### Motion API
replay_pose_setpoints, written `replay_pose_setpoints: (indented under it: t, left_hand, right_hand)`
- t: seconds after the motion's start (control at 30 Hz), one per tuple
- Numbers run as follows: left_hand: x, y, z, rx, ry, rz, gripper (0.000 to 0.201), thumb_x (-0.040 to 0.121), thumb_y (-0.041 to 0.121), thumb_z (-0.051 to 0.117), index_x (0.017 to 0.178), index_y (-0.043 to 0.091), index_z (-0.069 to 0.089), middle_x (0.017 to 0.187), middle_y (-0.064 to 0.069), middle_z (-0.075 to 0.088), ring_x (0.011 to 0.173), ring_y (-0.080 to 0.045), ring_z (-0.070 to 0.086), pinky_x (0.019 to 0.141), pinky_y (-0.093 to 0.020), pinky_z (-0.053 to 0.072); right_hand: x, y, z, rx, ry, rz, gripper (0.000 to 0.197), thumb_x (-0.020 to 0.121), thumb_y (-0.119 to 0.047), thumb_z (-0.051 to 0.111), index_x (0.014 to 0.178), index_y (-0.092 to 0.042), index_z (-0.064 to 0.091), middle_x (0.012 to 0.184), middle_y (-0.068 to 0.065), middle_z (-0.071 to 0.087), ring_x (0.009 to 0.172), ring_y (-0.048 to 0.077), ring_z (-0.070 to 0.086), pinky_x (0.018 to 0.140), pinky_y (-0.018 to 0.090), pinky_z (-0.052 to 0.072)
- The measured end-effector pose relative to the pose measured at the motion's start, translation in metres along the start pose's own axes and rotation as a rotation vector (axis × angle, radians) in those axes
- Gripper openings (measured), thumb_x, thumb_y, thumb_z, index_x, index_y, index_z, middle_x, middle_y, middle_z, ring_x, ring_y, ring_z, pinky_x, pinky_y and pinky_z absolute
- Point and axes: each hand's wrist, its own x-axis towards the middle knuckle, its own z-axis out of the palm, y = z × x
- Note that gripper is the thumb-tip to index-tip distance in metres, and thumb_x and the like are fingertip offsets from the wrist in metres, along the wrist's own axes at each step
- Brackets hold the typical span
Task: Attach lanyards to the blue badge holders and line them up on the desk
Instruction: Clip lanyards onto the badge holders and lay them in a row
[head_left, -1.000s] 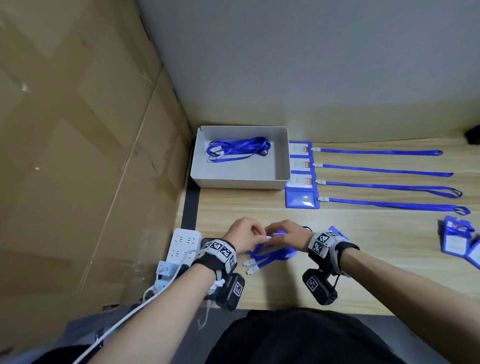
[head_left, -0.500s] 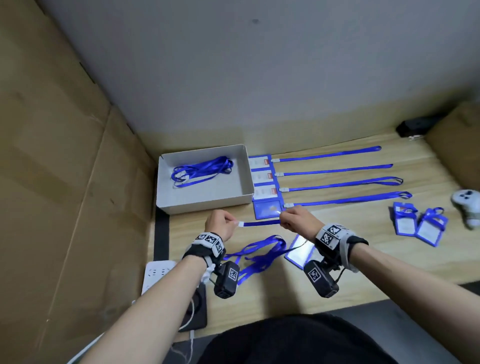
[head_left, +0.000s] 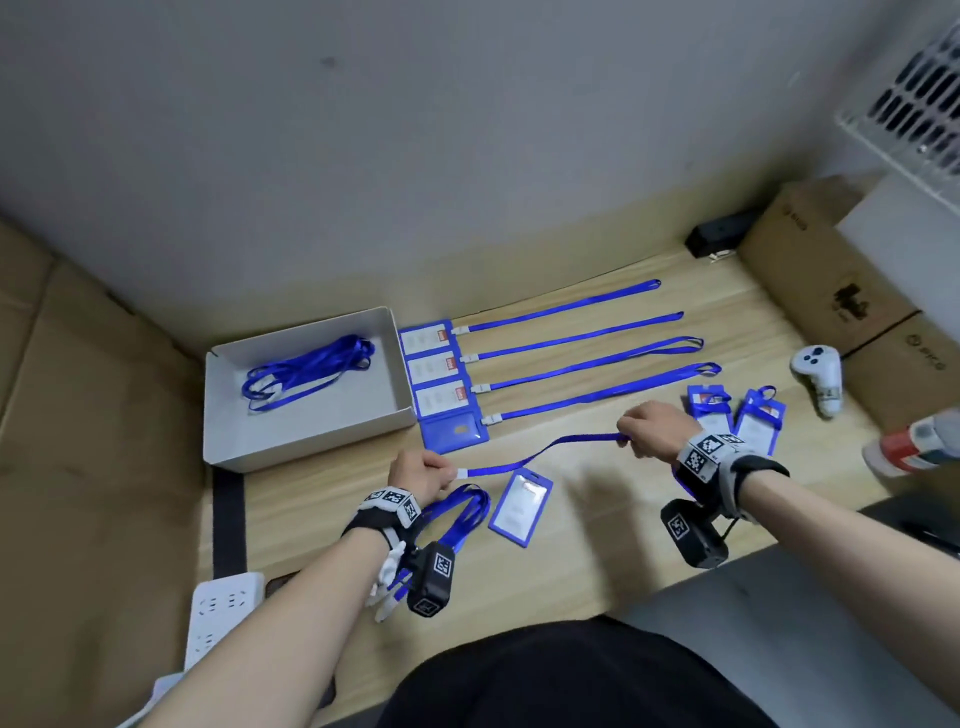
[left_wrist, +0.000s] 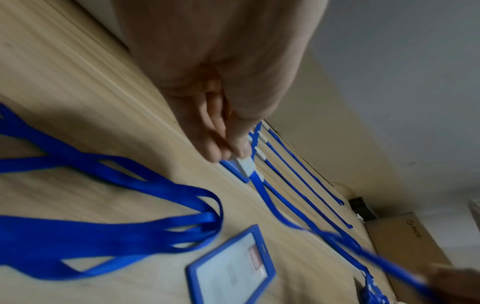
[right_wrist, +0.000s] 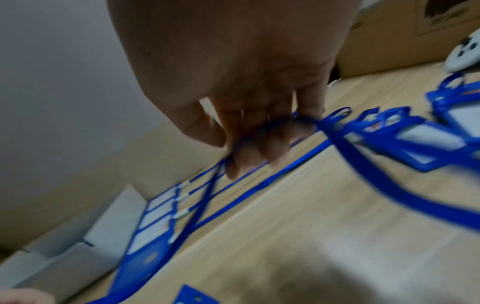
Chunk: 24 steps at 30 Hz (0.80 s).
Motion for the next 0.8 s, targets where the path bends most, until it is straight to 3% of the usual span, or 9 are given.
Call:
replay_pose_setpoints:
  t: [0.03,0.1,0.17,0.23,0.33,0.47,0.57,0.7,0.8]
  left_hand:
    - [-0.004,0.009,0.008,-0.035,-0.030,0.025,0.012,0.082,0.002,0.072,0.072,0.006,0.070,0.065,-0.010,0.066,0.047,-0.013,0.057,0.055,-0.024,0.053]
    - [-0.012,0.026,0.024,-0.062,-0.084,0.070,0.005,0.084,-0.005,0.069,0.081,-0.001,0.070,0.065,-0.010,0.065,0.047,-0.010,0.057,0.053,-0.018,0.051]
    - [-0.018,0.044,0.042,-0.083,-0.129,0.096,0.005,0.087,-0.009,0.065,0.090,-0.008,0.068,0.066,-0.010,0.064,0.049,-0.011,0.057,0.056,-0.020,0.051]
    - [-0.022,0.062,0.057,-0.077,-0.159,0.114,0.008,0.088,-0.009,0.062,0.090,-0.004,0.068,0.070,-0.009,0.065,0.053,-0.011,0.060,0.063,-0.025,0.056]
    - [-0.030,0.085,0.073,-0.103,-0.172,0.128,0.012,0.089,-0.008,0.062,0.086,0.002,0.068,0.073,-0.012,0.066,0.061,-0.016,0.061,0.075,-0.029,0.058]
    - [-0.036,0.106,0.085,-0.127,-0.157,0.138,0.016,0.089,-0.006,0.064,0.082,0.007,0.069,0.071,-0.012,0.066,0.061,-0.016,0.062,0.068,-0.023,0.058]
    - [-0.040,0.112,0.087,-0.126,-0.135,0.153,0.011,0.088,-0.005,0.065,0.085,0.005,0.070,0.069,-0.012,0.065,0.061,-0.018,0.059,0.065,-0.024,0.057]
    - [-0.046,0.115,0.089,-0.002,-0.114,0.238,0.009,0.082,0.008,0.072,0.078,0.015,0.073,0.078,-0.012,0.073,0.067,-0.020,0.067,0.071,-0.033,0.059]
    - [-0.048,0.118,0.091,0.091,-0.073,0.281,0.008,0.081,0.016,0.072,0.088,0.015,0.075,0.083,-0.003,0.074,0.080,-0.016,0.070,0.076,-0.030,0.060]
  right_hand:
    - [0.006,0.011,0.000,-0.044,-0.067,0.029,0.028,0.083,-0.035,0.049,0.076,-0.019,0.071,0.076,0.003,0.069,0.074,0.025,0.064,0.063,0.033,0.049]
    - [0.020,0.025,0.006,-0.128,-0.173,0.037,0.028,0.088,-0.033,0.053,0.100,-0.017,0.072,0.103,0.008,0.071,0.095,0.028,0.064,0.081,0.034,0.053]
    - [0.031,0.026,0.014,-0.098,-0.207,-0.038,0.034,0.091,-0.029,0.055,0.119,-0.017,0.067,0.126,0.007,0.065,0.117,0.028,0.058,0.100,0.037,0.046]
    - [0.034,0.016,0.021,0.064,-0.232,-0.159,0.036,0.091,-0.024,0.059,0.127,-0.018,0.064,0.135,0.002,0.059,0.125,0.021,0.052,0.104,0.031,0.040]
    - [0.032,-0.002,0.030,0.246,-0.307,-0.303,0.032,0.090,-0.022,0.062,0.122,-0.018,0.068,0.124,-0.004,0.063,0.117,0.012,0.055,0.094,0.023,0.038]
    - [0.029,-0.010,0.038,0.463,-0.367,-0.426,0.019,0.091,-0.023,0.064,0.094,-0.009,0.076,0.090,0.005,0.077,0.084,0.020,0.070,0.082,0.033,0.054]
    - [0.027,-0.006,0.036,0.521,-0.375,-0.467,0.025,0.093,-0.023,0.064,0.076,-0.009,0.075,0.074,0.007,0.075,0.066,0.015,0.066,0.072,0.031,0.054]
    - [0.028,0.001,0.032,0.568,-0.414,-0.503,0.029,0.096,-0.020,0.061,0.070,-0.010,0.073,0.069,0.008,0.072,0.059,0.013,0.062,0.067,0.033,0.051]
    - [0.026,0.000,0.029,0.566,-0.369,-0.517,0.030,0.096,-0.019,0.061,0.069,-0.013,0.074,0.068,0.004,0.072,0.059,0.011,0.062,0.066,0.030,0.051]
